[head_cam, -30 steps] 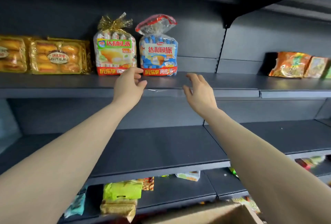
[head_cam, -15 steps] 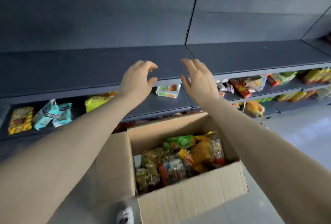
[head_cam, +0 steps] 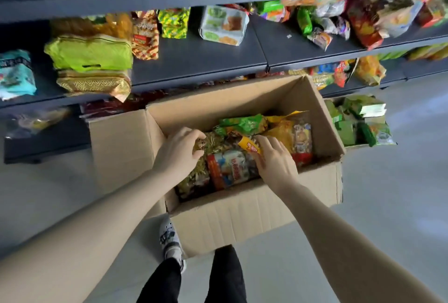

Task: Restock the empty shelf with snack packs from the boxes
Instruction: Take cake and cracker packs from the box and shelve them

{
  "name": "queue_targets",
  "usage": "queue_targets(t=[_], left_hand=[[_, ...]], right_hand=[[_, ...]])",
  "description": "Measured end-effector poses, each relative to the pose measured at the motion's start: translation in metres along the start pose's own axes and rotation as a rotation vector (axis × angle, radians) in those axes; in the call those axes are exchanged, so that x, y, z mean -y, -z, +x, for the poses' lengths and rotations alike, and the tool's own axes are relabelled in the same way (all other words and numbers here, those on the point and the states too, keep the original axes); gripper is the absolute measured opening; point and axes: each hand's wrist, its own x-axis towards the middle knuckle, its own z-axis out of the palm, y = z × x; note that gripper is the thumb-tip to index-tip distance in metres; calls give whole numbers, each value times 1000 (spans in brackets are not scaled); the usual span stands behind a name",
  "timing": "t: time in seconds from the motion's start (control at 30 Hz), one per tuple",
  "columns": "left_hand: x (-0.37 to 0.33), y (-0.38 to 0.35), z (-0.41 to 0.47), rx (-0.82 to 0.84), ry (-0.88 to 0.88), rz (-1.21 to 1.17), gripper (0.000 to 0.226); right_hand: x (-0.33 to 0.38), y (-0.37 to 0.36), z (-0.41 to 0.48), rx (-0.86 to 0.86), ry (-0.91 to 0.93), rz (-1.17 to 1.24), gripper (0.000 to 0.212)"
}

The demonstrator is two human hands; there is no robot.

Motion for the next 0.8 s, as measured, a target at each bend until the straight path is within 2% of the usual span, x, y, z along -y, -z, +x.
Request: queue_targets(t=[0.33,0.53,0.67,0.8], left_hand=[[45,-190,71,206,205,8,49],[58,-279,127,360,229,17,66],[68,-332,171,421,229,8,77],[76,-365,208,522,244,62,86]], right_hand=[[-113,-138,39,475,-190,-38,55],[-157,-198,87,654,-240,-119,58],[-178,-238,108,782,-191,-219,60],[-190,-264,121,835,-102,-259,62]])
